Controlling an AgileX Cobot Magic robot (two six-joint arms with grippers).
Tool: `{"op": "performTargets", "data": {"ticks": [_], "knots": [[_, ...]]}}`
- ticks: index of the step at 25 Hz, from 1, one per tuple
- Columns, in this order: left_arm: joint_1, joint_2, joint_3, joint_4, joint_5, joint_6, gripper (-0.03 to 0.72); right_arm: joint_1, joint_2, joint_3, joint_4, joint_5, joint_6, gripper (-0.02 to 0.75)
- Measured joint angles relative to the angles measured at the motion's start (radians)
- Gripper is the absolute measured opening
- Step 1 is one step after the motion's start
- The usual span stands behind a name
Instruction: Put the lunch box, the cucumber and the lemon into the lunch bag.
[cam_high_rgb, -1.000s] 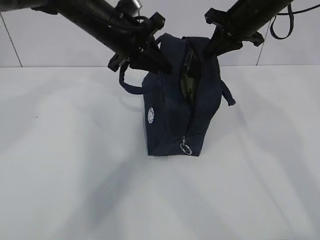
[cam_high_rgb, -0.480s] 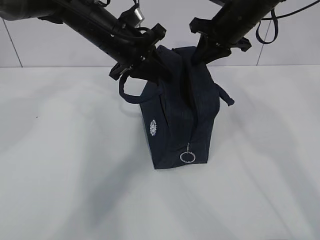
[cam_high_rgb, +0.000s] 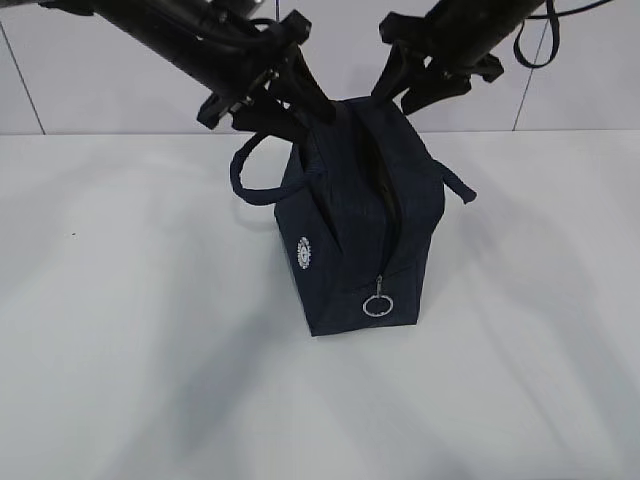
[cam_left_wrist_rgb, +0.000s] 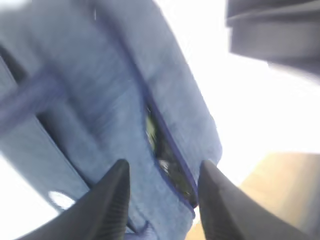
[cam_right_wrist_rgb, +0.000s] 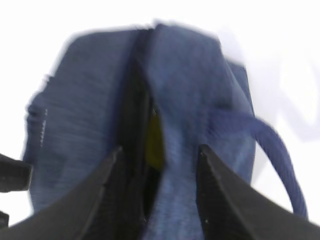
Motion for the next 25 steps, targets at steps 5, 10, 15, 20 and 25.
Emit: {"op": "performTargets", "data": {"ticks": [5, 10, 15, 20, 25], "knots": [[0.002, -0.100, 0.000, 0.131, -0.060, 0.000, 0.319, 0.000, -0.066, -0.106, 0.013, -0.006, 0.000, 0.349], [0.002, -0.214, 0.000, 0.279, -0.118, 0.000, 0.290, 0.000, -0.189, -0.126, 0.017, -0.114, 0.000, 0.349], [0.002, -0.348, 0.000, 0.374, -0.192, 0.000, 0.280, 0.000, -0.341, -0.127, 0.022, -0.185, -0.051, 0.328], [0.002, -0.476, 0.000, 0.440, -0.239, 0.000, 0.278, 0.000, -0.519, -0.131, 0.023, -0.202, -0.119, 0.316], [-0.008, -0.581, 0.000, 0.502, -0.240, 0.012, 0.276, 0.000, -0.675, -0.098, 0.024, -0.204, -0.165, 0.314]]}}
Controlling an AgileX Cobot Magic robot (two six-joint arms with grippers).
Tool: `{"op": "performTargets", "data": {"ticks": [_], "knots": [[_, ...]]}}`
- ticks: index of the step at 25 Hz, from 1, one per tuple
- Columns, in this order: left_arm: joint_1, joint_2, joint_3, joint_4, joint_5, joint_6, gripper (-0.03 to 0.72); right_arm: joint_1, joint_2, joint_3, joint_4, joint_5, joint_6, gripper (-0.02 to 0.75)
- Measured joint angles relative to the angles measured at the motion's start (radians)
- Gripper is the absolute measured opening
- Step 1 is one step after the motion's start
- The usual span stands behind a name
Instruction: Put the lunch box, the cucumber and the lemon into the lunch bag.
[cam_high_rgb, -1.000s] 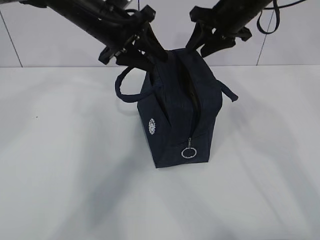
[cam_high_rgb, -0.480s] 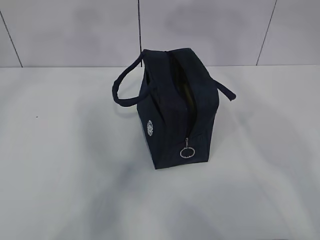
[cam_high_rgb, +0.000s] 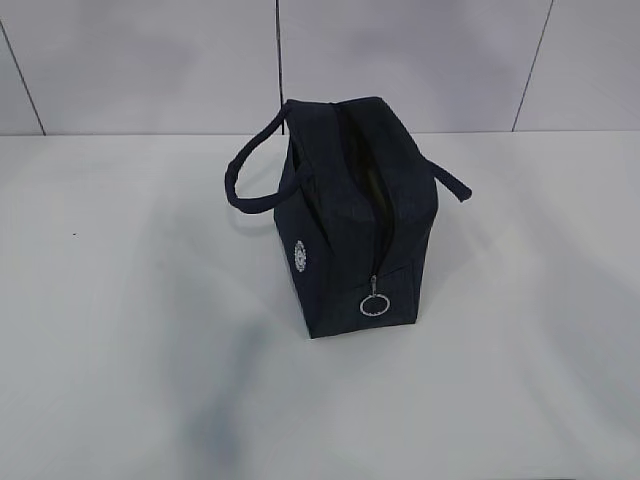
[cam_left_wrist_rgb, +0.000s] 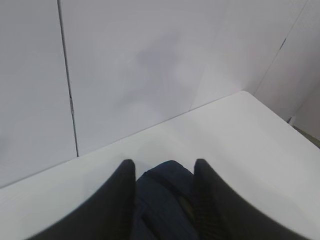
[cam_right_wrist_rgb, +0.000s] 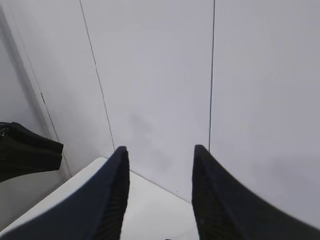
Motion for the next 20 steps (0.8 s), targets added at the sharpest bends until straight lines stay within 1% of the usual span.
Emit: {"op": "performTargets", "data": {"ticks": [2, 5, 8, 10, 13, 15, 18, 20], "knots": [[-0.022, -0.033, 0.000, 0.035, 0.000, 0.002, 0.272, 0.000, -0.066, 0.045, 0.000, 0.000, -0.021, 0.314], [-0.062, -0.079, -0.002, 0.069, 0.004, 0.004, 0.271, 0.000, -0.163, 0.154, 0.000, -0.017, -0.049, 0.313], [-0.097, -0.117, -0.002, 0.096, 0.017, 0.004, 0.268, 0.000, -0.272, 0.318, 0.000, -0.072, -0.083, 0.313], [-0.112, -0.144, 0.021, 0.102, 0.021, 0.004, 0.267, 0.000, -0.350, 0.440, 0.000, -0.128, -0.107, 0.313], [-0.123, -0.200, 0.106, 0.105, 0.016, 0.004, 0.267, 0.000, -0.473, 0.638, 0.002, -0.222, -0.146, 0.310], [-0.124, -0.247, 0.191, 0.107, -0.013, 0.004, 0.266, 0.000, -0.556, 0.771, 0.002, -0.273, -0.161, 0.309], [-0.126, -0.325, 0.330, 0.111, -0.064, 0.020, 0.266, 0.000, -0.655, 0.955, 0.014, -0.319, -0.169, 0.309], [-0.126, -0.377, 0.424, 0.117, -0.099, 0.039, 0.266, 0.000, -0.702, 1.074, 0.047, -0.327, -0.173, 0.309]]}}
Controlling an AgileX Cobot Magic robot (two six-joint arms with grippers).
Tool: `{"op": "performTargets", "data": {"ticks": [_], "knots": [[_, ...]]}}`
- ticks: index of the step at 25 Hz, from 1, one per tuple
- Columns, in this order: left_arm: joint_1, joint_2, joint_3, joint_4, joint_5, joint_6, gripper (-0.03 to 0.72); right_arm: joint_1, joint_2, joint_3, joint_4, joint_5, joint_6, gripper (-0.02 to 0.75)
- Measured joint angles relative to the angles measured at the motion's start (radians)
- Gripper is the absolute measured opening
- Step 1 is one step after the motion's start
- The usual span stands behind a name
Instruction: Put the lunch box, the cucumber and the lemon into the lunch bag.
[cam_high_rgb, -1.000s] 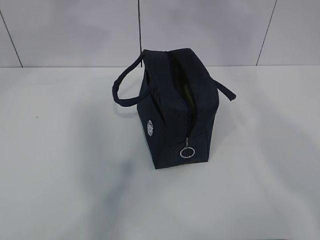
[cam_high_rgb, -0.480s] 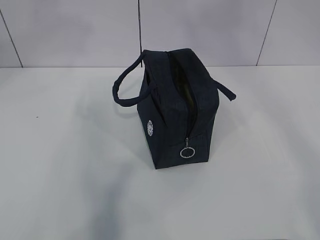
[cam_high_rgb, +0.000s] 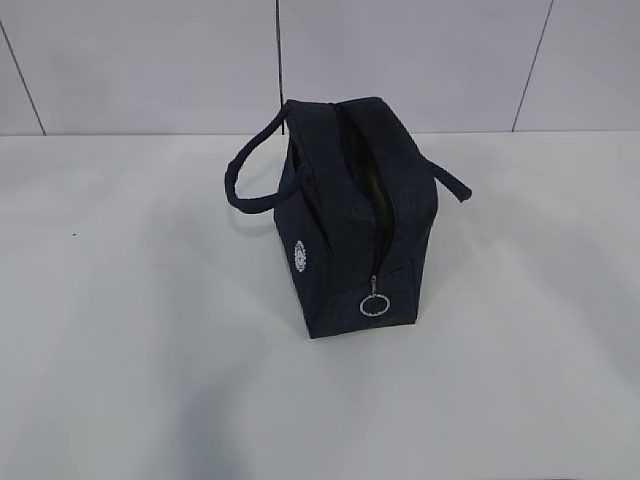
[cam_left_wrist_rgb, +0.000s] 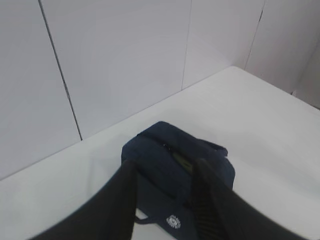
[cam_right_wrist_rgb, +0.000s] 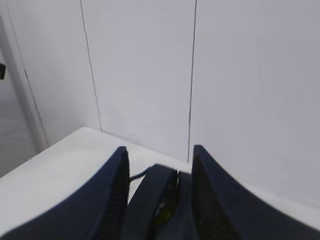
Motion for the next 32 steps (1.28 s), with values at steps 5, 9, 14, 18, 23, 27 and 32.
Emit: {"op": "performTargets", "data": {"ticks": [5, 9, 14, 18, 23, 27, 32], "knots": [[-0.002, -0.105, 0.228, 0.017, -0.054, 0.010, 0.264, 0.000, -0.058, 0.281, 0.116, -0.023, -0.085, 0.309], [-0.002, -0.150, 0.372, 0.005, -0.061, 0.012, 0.263, 0.000, -0.070, 0.429, 0.227, -0.049, -0.127, 0.304], [-0.002, -0.156, 0.516, -0.065, -0.121, 0.012, 0.263, 0.000, -0.020, 0.554, 0.322, -0.067, -0.226, 0.298], [-0.002, -0.156, 0.624, -0.105, -0.191, 0.012, 0.263, 0.000, 0.052, 0.585, 0.395, -0.060, -0.324, 0.297], [-0.002, -0.156, 0.695, -0.118, -0.229, 0.012, 0.260, 0.000, 0.188, 0.585, 0.413, -0.060, -0.351, 0.297], [-0.002, -0.159, 0.698, -0.120, -0.236, 0.012, 0.251, 0.000, 0.296, 0.585, 0.475, -0.057, -0.376, 0.297], [-0.002, -0.159, 0.698, -0.120, -0.236, 0.012, 0.242, 0.000, 0.428, 0.585, 0.620, 0.048, -0.608, 0.297]]}}
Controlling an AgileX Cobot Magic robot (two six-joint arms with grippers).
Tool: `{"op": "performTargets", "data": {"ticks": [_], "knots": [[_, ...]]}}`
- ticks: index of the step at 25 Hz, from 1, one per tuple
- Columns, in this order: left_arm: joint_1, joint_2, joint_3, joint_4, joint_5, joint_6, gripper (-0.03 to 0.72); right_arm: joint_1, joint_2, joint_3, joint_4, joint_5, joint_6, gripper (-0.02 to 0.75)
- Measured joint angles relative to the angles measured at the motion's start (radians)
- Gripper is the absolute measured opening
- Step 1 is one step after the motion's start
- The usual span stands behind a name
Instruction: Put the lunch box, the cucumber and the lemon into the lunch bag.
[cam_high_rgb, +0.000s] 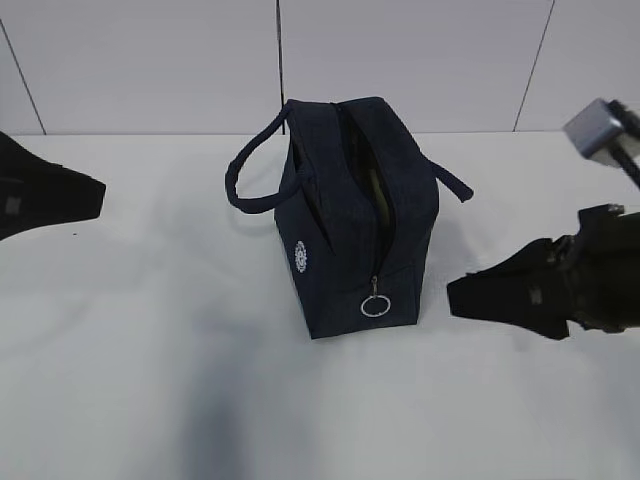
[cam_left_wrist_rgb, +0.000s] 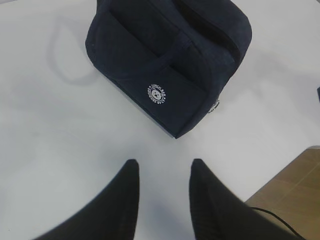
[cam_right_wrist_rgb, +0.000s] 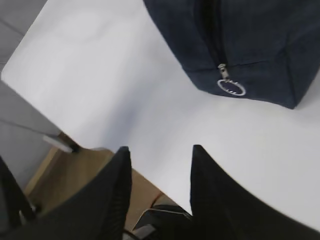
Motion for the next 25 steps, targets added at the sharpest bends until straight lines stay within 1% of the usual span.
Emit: {"op": "performTargets", "data": {"ticks": [6, 10, 12, 15, 16, 18, 21, 25], "knots": [[0.000, 0.000, 0.000, -0.002, 0.000, 0.000, 0.242, 0.000, 0.168, 0.000, 0.070, 0.138, -0.343, 0.297], [0.000, 0.000, 0.000, -0.002, 0.000, 0.000, 0.242, 0.000, 0.214, -0.002, 0.103, 0.121, -0.525, 0.307], [0.000, 0.000, 0.000, -0.002, 0.000, 0.000, 0.242, 0.000, 0.218, -0.002, 0.118, 0.088, -0.614, 0.343], [0.000, 0.000, 0.000, -0.002, 0.000, 0.000, 0.242, 0.000, 0.218, -0.002, 0.162, 0.028, -0.719, 0.438], [0.000, 0.000, 0.000, -0.002, 0.000, 0.000, 0.243, 0.000, 0.218, -0.002, 0.181, 0.003, -0.760, 0.458], [0.000, 0.000, 0.000, -0.002, 0.000, 0.000, 0.242, 0.000, 0.223, -0.002, 0.230, -0.040, -0.851, 0.482], [0.000, 0.000, 0.000, -0.002, -0.002, 0.000, 0.242, 0.000, 0.253, -0.002, 0.350, -0.067, -0.984, 0.490], [0.000, 0.000, 0.000, -0.002, -0.014, 0.000, 0.240, 0.000, 0.335, -0.002, 0.506, -0.080, -1.014, 0.495]]}}
